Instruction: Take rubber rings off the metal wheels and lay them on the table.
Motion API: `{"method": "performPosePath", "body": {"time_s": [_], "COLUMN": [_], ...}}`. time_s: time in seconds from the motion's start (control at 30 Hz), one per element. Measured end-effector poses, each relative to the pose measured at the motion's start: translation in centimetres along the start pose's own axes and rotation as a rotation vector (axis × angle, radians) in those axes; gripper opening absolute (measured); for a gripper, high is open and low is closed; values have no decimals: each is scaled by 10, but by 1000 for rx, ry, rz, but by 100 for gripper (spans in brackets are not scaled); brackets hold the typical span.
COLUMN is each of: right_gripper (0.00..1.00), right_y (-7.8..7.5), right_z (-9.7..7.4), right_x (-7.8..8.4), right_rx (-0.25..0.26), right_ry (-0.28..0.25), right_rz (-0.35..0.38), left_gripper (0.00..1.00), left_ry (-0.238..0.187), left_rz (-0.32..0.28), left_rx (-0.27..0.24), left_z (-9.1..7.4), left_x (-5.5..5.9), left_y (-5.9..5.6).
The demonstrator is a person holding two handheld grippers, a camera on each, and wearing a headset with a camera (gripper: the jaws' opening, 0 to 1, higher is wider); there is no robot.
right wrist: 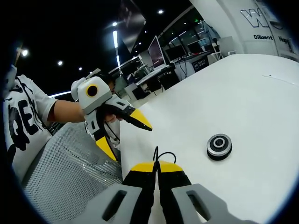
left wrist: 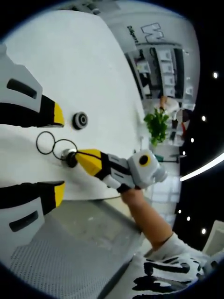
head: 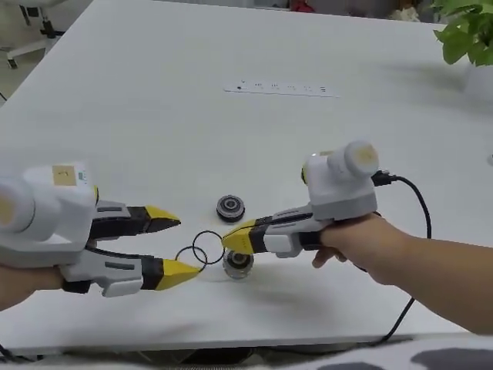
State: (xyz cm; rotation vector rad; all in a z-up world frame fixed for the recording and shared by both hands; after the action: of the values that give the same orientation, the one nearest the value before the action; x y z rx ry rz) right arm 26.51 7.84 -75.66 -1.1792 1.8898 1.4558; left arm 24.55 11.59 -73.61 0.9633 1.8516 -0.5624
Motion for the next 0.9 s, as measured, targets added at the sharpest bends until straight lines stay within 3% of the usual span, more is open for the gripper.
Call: {"method": "performPosePath", "body": {"time_s": [0.33,0.9], "right_gripper": [0,0], "right_y": [-3,-18], "right_z": [16,26], "right_x": [4,13], "right_rx": [-12,28], "right_ry": [25,65], "right_rz": [6,-4], "left_gripper": [47,48], "left_ry": [2,5], "left_rz": [-8,-28], "left_rx": [-26,-41], "left_z": [-7,-9], "left_x": [5,9], "left_y": [7,12]}}
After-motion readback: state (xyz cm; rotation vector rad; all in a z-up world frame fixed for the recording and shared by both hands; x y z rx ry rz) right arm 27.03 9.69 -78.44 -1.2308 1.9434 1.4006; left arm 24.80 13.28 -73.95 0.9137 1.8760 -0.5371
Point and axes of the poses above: the centre of the closed fingertips' face, and the gripper's own axes: z roughly forward along the fingers, y roughly to its left, x roughly out of its underside, the point moved 1 cm from there along -z, roughly backward along the fingers, and after that the axes turned 10 degrees about -x, right-handed, at the moved point
